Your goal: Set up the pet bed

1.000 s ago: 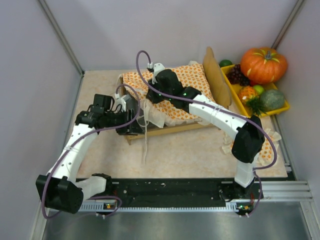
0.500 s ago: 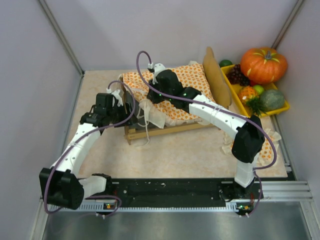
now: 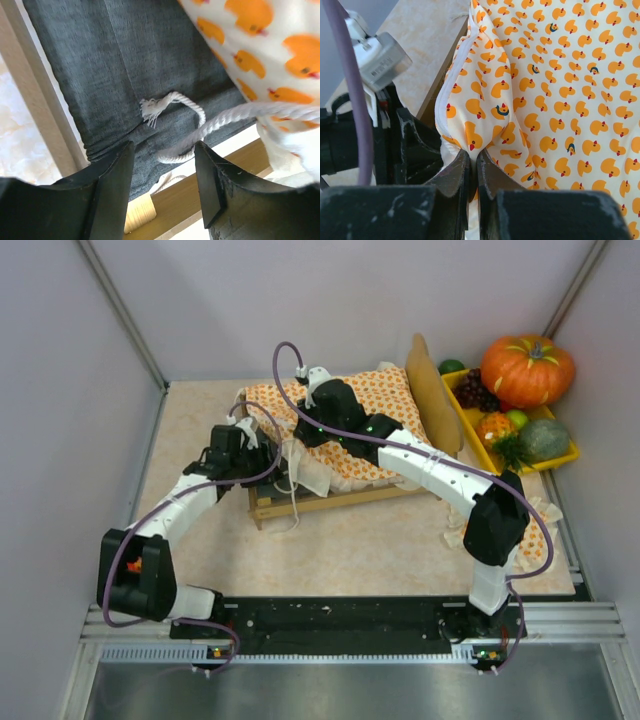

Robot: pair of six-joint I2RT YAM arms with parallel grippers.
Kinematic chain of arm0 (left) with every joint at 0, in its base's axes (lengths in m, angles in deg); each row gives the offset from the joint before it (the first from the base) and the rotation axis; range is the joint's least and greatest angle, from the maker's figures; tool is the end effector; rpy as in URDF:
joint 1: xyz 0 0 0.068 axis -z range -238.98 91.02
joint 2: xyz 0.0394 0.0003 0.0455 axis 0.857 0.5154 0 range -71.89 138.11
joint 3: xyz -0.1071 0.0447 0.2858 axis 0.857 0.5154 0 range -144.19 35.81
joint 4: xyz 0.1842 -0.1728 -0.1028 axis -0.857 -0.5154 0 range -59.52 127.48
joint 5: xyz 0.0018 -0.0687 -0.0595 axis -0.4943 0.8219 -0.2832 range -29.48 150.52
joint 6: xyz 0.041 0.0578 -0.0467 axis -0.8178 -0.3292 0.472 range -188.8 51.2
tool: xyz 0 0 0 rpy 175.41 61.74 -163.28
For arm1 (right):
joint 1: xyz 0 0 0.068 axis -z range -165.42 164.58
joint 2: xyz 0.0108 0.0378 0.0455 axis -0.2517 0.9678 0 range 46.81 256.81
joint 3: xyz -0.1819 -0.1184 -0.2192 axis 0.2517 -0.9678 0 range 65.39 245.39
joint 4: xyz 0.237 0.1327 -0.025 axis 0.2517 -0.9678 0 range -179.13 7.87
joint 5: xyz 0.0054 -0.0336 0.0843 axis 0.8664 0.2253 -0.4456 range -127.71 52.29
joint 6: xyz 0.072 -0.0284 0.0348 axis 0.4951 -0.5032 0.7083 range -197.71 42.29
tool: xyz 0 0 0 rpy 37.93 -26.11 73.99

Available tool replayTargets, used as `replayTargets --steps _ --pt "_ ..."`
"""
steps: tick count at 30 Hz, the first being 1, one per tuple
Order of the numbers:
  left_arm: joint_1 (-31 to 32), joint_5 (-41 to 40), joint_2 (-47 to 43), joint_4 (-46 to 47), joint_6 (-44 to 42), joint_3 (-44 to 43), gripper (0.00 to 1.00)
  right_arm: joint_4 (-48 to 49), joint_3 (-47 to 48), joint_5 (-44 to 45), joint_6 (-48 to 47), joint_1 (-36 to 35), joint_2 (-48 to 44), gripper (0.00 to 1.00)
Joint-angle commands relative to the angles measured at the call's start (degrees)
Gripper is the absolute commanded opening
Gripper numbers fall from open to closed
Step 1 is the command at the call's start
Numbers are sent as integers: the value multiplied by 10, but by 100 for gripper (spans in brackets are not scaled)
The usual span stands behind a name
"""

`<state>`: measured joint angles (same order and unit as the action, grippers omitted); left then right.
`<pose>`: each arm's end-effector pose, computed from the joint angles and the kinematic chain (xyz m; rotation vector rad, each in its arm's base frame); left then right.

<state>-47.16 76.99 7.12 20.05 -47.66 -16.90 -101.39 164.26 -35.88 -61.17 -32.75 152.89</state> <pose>0.3136 -0.0872 0.2481 -0.0466 2.3778 -0.6172 0.3399 0.3651 0.3634 -0.5372 2.0286 0.6587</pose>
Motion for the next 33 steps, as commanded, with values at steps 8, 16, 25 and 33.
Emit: replayTargets --steps 8,16,25,33 --pt "51 -73 -37 107 64 108 35 32 5 4 -2 4 -27 0" --pt "51 -84 -49 102 71 95 0 33 0 5 -2 4 -32 0" --pt "51 -12 -124 -72 -15 -81 0 33 -12 10 -2 4 -38 0" --pt "51 28 -104 -197 -66 -135 0 34 -15 10 -1 5 -40 0"
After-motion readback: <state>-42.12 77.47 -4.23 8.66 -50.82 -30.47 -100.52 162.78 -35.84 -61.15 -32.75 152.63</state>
